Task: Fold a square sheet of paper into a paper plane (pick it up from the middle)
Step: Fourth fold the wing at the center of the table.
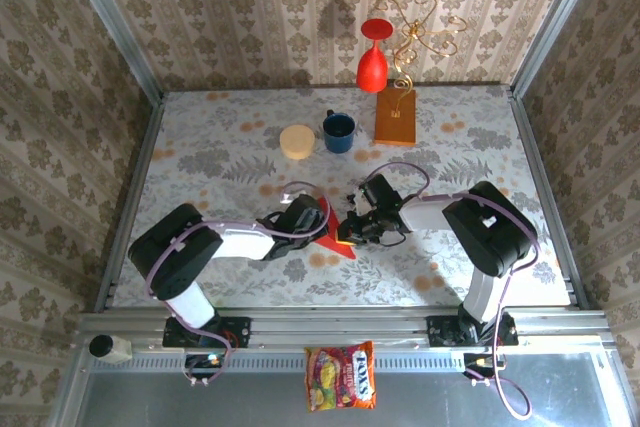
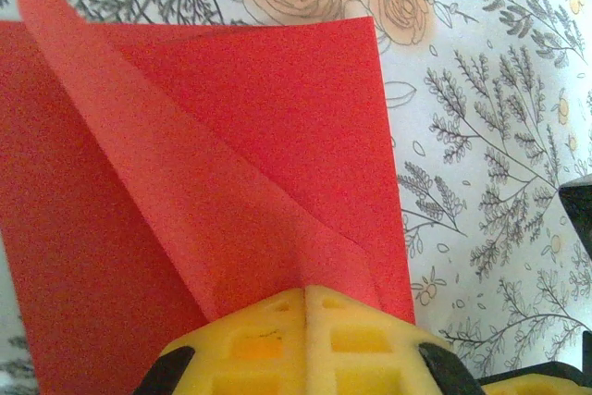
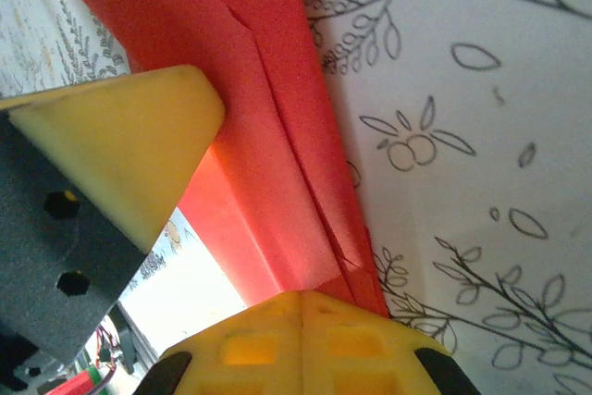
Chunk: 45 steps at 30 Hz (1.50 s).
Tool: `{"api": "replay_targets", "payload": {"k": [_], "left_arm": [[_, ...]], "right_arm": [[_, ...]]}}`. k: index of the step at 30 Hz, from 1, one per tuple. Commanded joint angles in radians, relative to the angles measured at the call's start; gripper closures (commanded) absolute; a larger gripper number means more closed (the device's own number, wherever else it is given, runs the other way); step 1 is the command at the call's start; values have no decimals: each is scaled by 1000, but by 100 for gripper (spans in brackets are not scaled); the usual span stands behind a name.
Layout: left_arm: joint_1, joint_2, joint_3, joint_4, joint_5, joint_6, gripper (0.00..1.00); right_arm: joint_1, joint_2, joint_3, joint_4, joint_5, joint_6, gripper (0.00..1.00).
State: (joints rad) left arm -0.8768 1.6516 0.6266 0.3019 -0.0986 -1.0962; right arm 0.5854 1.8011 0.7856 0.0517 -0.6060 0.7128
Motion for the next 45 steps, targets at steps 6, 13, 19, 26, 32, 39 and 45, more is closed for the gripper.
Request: {"api": "replay_targets", "payload": {"k": [6, 13, 19, 26, 32, 39, 45], "left_arm": [[102, 24, 5, -106, -47, 97, 100], [131, 20, 22, -116, -48, 125, 100], [169, 35, 42, -124, -56, 156, 100], [224, 48, 58, -135, -56, 196, 100], [271, 54, 52, -148, -67, 235, 100], [365, 57, 52, -168, -84, 293, 100], [377, -94, 42, -218, -42, 309, 100]], "right_arm": [[10, 130, -101, -142, 167, -43, 100], [8, 140, -116, -131, 171, -41, 100], [9, 149, -123, -122, 172, -39, 100], [9, 155, -129, -118, 175, -39, 100], [8, 161, -134, -110, 173, -38, 100], [9, 157, -138, -102, 171, -33, 100], [8, 162, -137, -93, 166, -35, 100]]}}
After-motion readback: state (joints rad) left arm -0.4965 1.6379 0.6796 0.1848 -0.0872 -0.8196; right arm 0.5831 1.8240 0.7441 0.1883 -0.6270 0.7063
